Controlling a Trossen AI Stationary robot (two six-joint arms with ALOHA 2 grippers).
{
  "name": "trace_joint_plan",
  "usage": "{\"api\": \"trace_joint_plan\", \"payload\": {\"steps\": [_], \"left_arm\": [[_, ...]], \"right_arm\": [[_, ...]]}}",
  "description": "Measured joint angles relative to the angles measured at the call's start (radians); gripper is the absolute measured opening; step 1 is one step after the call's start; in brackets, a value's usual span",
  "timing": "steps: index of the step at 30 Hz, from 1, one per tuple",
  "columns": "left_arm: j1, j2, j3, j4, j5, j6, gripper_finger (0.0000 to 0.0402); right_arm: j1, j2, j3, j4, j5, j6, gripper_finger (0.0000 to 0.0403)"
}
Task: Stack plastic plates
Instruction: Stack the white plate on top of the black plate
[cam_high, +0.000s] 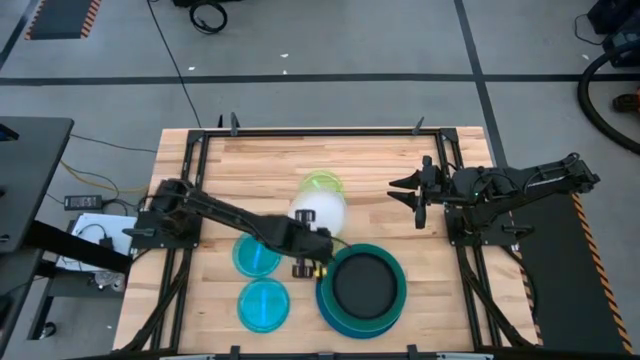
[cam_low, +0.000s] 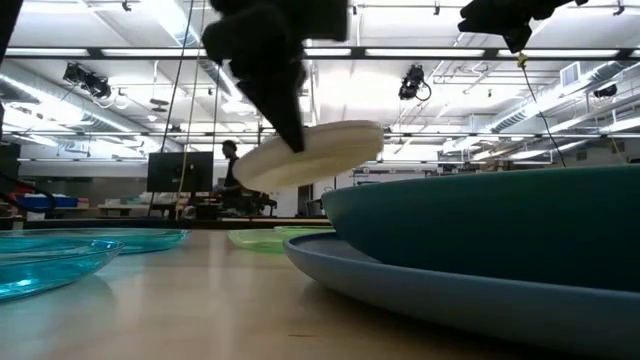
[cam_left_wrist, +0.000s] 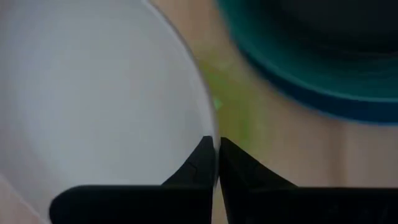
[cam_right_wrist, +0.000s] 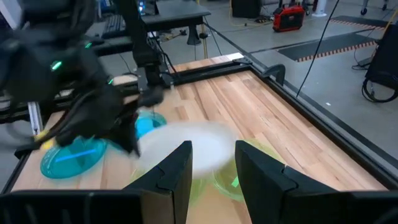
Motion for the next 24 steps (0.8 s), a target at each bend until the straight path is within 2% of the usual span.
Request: {"api": "trace_joint_plan", "payload": {"steps": [5,11,17,20,24], "left_arm": [[-0.060,0.120,0.171,-0.029,0.030,0.055,0.0015],[-0.132,0.214,0.331,-0.011,0.048,0.260,0.0015],[-0.169,0.257,0.344,0.100,0.124,0.514,0.0016],[-0.179,0.273,0.344,0.119,0.127,0.571,0.0016],[-0.180,0.280,0.344,0.116,0.125,0.573,0.0017]], "right_arm": [[0.000,-0.002,0.000,-0.007,0.000,-0.014,0.0132],[-0.007,-0.004,0.000,-0.009,0.001,-0.035,0.0132],[-0.015,-0.004,0.000,-0.009,0.000,-0.035,0.0132],[-0.014,-0.004,0.000,-0.012,0.000,-0.032,0.0132],[-0.015,-0.004,0.000,-0.016,0.000,-0.032,0.0132]]}}
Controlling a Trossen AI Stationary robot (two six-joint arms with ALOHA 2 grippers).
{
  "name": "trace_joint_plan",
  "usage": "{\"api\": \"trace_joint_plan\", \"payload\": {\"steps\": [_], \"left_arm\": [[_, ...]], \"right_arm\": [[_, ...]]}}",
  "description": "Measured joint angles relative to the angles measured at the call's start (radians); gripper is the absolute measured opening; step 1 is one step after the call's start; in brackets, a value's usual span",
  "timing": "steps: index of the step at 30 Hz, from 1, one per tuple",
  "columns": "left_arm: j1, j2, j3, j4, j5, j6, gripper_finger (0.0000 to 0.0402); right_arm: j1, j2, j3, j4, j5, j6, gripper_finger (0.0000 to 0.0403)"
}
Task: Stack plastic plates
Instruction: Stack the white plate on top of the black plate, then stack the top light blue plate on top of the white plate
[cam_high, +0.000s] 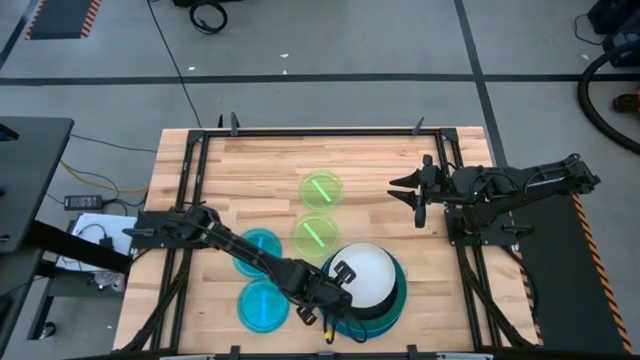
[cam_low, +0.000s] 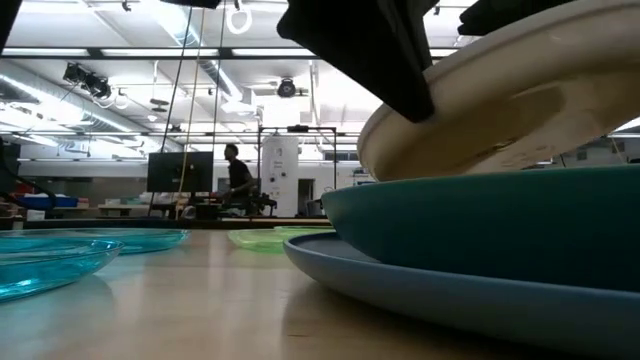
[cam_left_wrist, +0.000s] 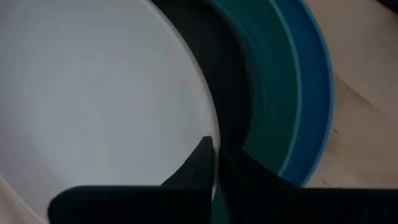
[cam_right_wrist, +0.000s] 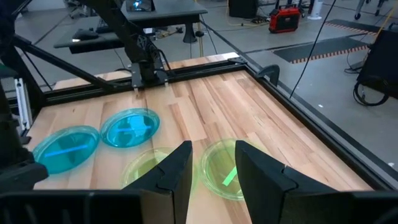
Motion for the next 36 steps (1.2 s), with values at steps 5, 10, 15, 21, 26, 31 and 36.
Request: {"api": "trace_joint_plan", "payload": {"steps": [5,10,15,21,26,31,36], "left_arm": [[0.003,0.001,0.000,0.014,0.114,0.022,0.0018],[0.015,0.035,-0.001,0.047,0.134,0.050,0.0019],[0.018,0.045,-0.001,0.072,0.128,0.092,0.0020],[0.021,0.047,-0.001,0.066,0.134,0.093,0.0025],[0.022,0.047,-0.001,0.067,0.136,0.073,0.0083],[0.021,0.047,-0.001,0.067,0.137,-0.007,0.0159],[0.021,0.047,-0.001,0.066,0.119,-0.056,0.0187]], "right_arm": [[-0.004,0.000,0.000,0.005,0.000,-0.001,0.0132],[-0.004,0.000,0.000,0.006,0.000,0.000,0.0132],[-0.004,0.000,0.000,0.003,-0.007,0.000,0.0132],[-0.004,-0.002,0.000,0.002,-0.008,0.000,0.0132],[-0.004,-0.003,0.000,-0.001,-0.008,0.002,0.0132],[-0.003,-0.003,0.000,-0.001,-0.008,0.002,0.0132],[-0.003,-0.004,0.000,-0.001,-0.008,0.003,0.0132]]}}
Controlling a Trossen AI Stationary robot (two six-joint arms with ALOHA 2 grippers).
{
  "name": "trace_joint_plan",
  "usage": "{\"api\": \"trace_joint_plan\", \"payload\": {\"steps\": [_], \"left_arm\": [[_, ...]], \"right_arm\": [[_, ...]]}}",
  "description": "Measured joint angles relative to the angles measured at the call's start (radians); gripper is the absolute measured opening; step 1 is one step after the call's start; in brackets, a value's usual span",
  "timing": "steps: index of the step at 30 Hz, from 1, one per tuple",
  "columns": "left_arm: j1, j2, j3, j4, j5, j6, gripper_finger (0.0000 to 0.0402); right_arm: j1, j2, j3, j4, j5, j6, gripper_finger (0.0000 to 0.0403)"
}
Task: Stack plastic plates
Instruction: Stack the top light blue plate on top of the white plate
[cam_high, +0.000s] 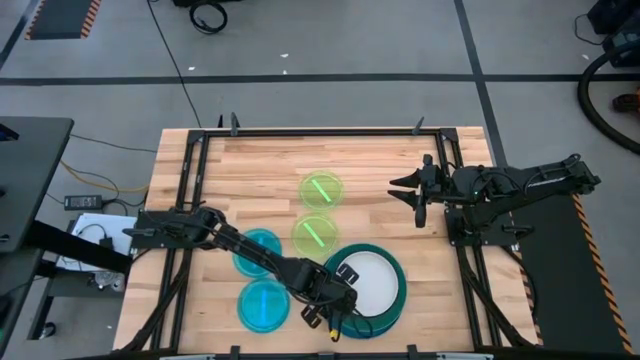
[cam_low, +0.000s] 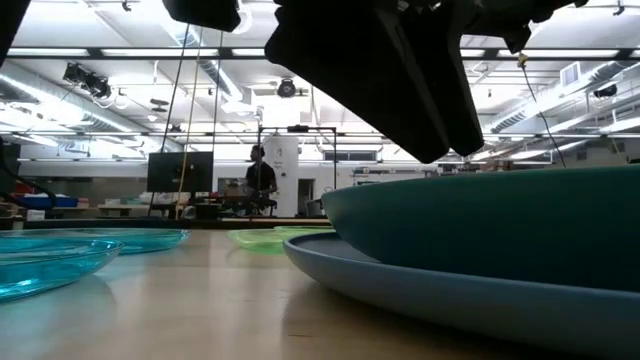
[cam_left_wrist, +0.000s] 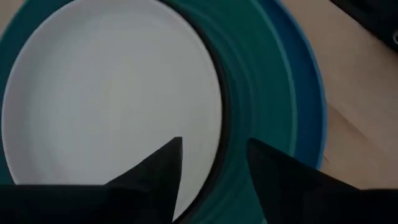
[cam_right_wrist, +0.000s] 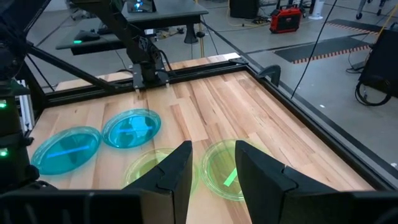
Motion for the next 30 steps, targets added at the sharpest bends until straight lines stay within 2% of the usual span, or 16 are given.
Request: {"api": "trace_joint_plan", "payload": {"steps": [10,14,23,27,30], "left_arm": [[-0.019,-0.103,0.002,-0.140,-0.034,-0.147,0.0162],[-0.023,-0.144,0.002,-0.259,-0.038,-0.256,0.0155],[-0.036,-0.115,0.000,-0.465,-0.008,-0.518,0.0153],[-0.047,-0.104,-0.006,-0.519,0.039,-0.629,0.0153],[-0.059,-0.105,-0.033,-0.522,0.032,-0.708,0.0153]], "right_arm": [[0.000,0.000,0.000,-0.002,0.000,0.002,0.0132],[0.000,0.000,0.000,-0.001,-0.001,0.006,0.0132],[0.000,0.000,0.000,0.005,-0.003,-0.015,0.0132],[0.000,0.000,0.000,0.010,-0.003,-0.042,0.0132],[0.000,0.000,0.000,0.019,-0.002,-0.082,0.0132]]}}
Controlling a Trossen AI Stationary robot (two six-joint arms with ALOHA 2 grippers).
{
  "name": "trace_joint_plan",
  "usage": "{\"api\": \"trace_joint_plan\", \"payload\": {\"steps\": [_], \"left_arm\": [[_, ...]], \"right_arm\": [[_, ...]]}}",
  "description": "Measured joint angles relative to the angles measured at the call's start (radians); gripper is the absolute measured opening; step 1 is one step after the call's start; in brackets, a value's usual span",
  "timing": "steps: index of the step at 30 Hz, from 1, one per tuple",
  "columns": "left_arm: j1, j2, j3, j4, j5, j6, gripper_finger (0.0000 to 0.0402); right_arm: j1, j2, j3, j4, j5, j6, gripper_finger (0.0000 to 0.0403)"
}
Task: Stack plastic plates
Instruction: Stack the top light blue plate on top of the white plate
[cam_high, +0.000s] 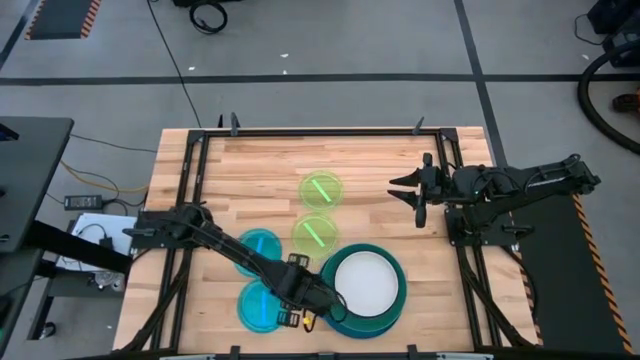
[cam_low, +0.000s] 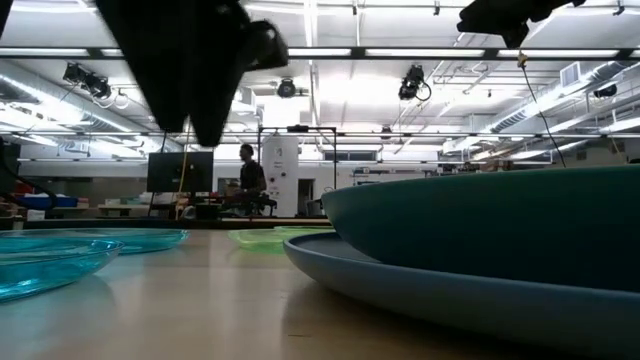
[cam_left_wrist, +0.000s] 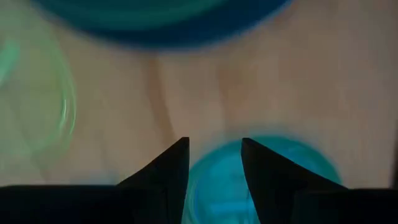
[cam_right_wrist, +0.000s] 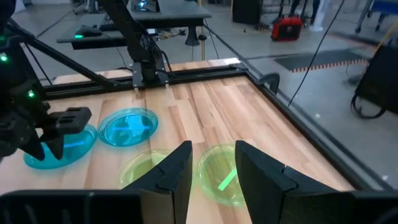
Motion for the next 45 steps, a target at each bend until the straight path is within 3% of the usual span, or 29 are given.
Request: {"api": "trace_joint_plan", "payload": {"steps": [4,8,12,17,33,45], "left_arm": [[-0.028,-0.005,-0.029,-0.029,-0.092,-0.107,0.0153],[-0.041,-0.003,-0.074,-0.073,-0.175,-0.313,0.0153],[-0.026,-0.003,-0.121,-0.084,-0.181,-0.535,0.0153],[-0.002,-0.003,-0.150,-0.097,-0.181,-0.687,0.0153],[0.042,-0.003,-0.297,-0.082,-0.130,-0.784,0.0150],[0.042,-0.003,-0.344,-0.071,-0.110,-0.755,0.0076]], "right_arm": [[0.000,0.000,0.000,0.036,0.001,-0.063,0.0132],[-0.003,0.000,0.000,0.069,0.003,-0.113,0.0132],[-0.007,0.000,0.000,0.088,0.003,-0.133,0.0132],[-0.007,0.000,0.000,0.088,0.003,-0.142,0.0132],[-0.007,0.000,0.000,0.094,0.003,-0.138,0.0132],[-0.007,0.000,0.000,0.090,-0.035,-0.119,0.0132]]}}
